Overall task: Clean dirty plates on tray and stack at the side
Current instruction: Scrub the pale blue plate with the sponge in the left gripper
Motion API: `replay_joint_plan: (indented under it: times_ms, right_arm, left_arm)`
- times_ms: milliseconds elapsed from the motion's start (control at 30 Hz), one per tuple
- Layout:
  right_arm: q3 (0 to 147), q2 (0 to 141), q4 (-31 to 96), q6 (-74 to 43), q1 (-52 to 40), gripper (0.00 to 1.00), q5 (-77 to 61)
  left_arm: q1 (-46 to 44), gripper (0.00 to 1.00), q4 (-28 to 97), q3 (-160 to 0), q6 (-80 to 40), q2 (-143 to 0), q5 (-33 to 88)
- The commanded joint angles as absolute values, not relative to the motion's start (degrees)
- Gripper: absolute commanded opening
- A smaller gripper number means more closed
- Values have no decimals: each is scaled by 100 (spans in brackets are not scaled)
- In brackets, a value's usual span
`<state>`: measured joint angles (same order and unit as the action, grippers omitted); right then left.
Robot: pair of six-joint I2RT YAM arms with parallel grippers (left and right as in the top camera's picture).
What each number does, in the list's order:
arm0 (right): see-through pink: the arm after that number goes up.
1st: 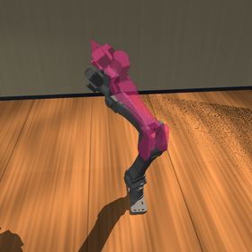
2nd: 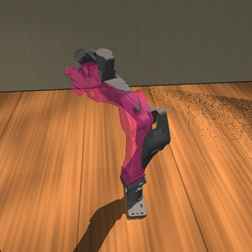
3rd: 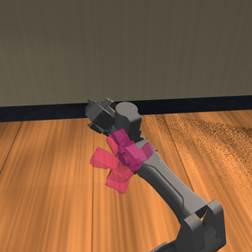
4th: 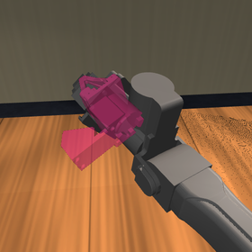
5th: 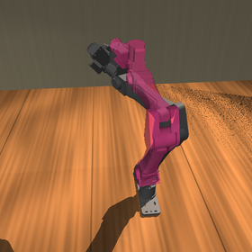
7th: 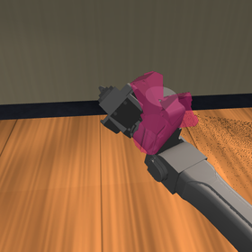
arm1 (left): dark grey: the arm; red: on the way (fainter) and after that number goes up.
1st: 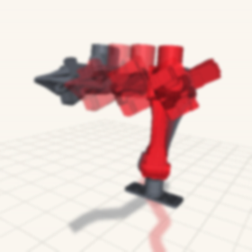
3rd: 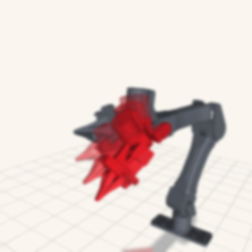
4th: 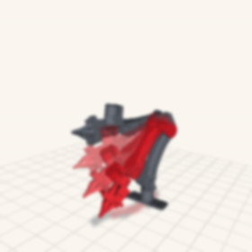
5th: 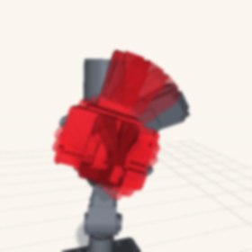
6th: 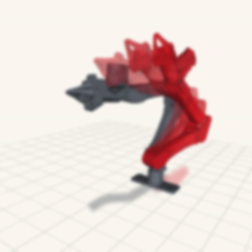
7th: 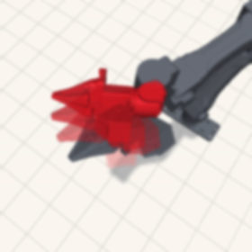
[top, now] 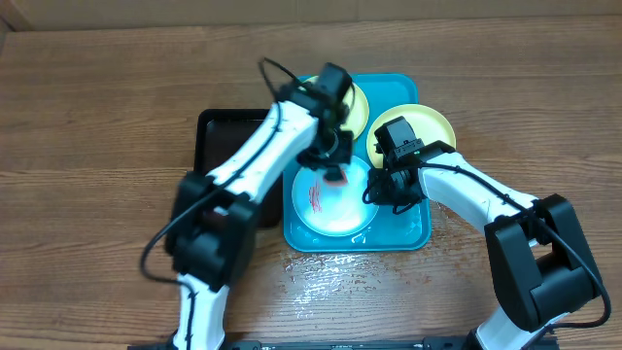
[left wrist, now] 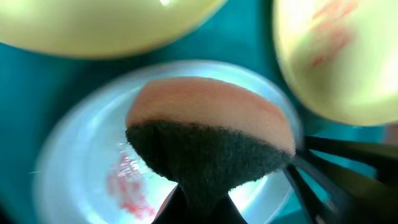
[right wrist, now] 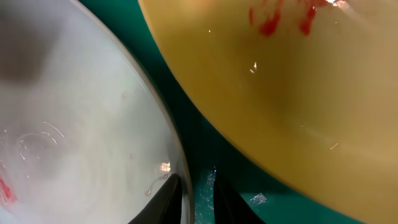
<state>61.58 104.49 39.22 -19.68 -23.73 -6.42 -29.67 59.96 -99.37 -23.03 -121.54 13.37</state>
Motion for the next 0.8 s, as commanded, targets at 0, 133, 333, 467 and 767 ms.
replay_joint_plan:
  times_ms: [0, 133, 333, 467, 767]
  right_arm:
    - [6145, 10455, 3924, -1973, -2377, 19, -561]
    - [6145, 10455, 3927, -1973, -2379, 19, -561]
    - [6145, 10455, 3922, -1975, -2379, 19, -561]
    - [6145, 10455, 3922, -1975, -2379, 19, -561]
    - [6145, 10455, 3924, -1973, -2379, 19, -561]
  left_arm:
    - [-3061, 4, 6034, -9830, -2794, -12744, 1568]
    - [-3037, 4, 6257, -9830, -2797, -12999, 1278]
    - [-2902, 4, 6622, -9878, -2790, -12997, -89]
    - [-2899, 4, 6713, -9874, -2432, -13002, -1122]
    - [-2880, 4, 6722, -9874, -1984, -12999, -1144]
